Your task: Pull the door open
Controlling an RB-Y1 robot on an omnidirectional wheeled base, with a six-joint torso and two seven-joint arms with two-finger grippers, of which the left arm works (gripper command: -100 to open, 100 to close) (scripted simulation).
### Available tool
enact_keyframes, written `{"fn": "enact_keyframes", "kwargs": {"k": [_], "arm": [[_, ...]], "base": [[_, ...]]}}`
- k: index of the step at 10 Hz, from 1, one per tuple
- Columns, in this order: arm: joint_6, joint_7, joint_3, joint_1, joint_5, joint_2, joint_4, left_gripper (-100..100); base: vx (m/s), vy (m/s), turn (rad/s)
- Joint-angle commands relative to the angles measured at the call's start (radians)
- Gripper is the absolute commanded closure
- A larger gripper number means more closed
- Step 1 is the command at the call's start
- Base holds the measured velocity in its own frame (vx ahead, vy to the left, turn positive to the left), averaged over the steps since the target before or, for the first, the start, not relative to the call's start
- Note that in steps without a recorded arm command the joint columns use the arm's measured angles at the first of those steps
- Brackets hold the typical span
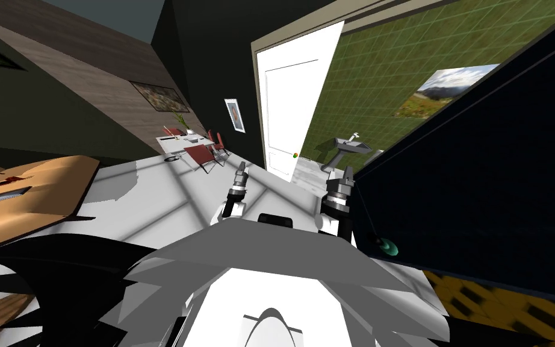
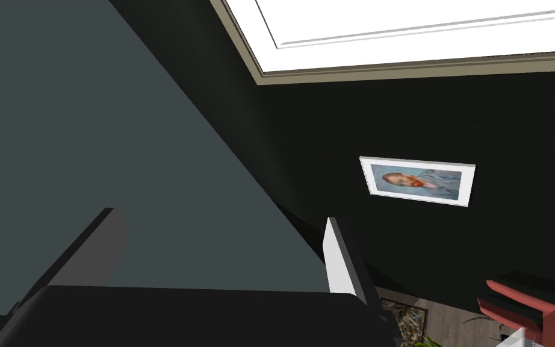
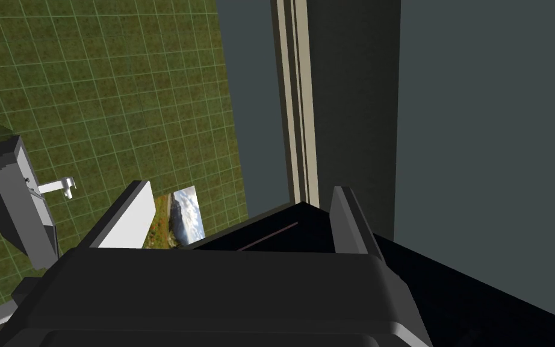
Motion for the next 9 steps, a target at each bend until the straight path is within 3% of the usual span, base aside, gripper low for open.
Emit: {"fn": "enact_keyframes", "kwargs": {"k": [1, 9], "arm": [[-0.013, -0.032, -0.001, -0.007, -0.007, 0.007, 0.031, -100], [-0.065, -0.166, 0.006, -0.063, -0.038, 0.035, 0.19, -100]], "base": [[0.129, -0.036, -0.033], [0.099, -0.054, -0.03]]}}
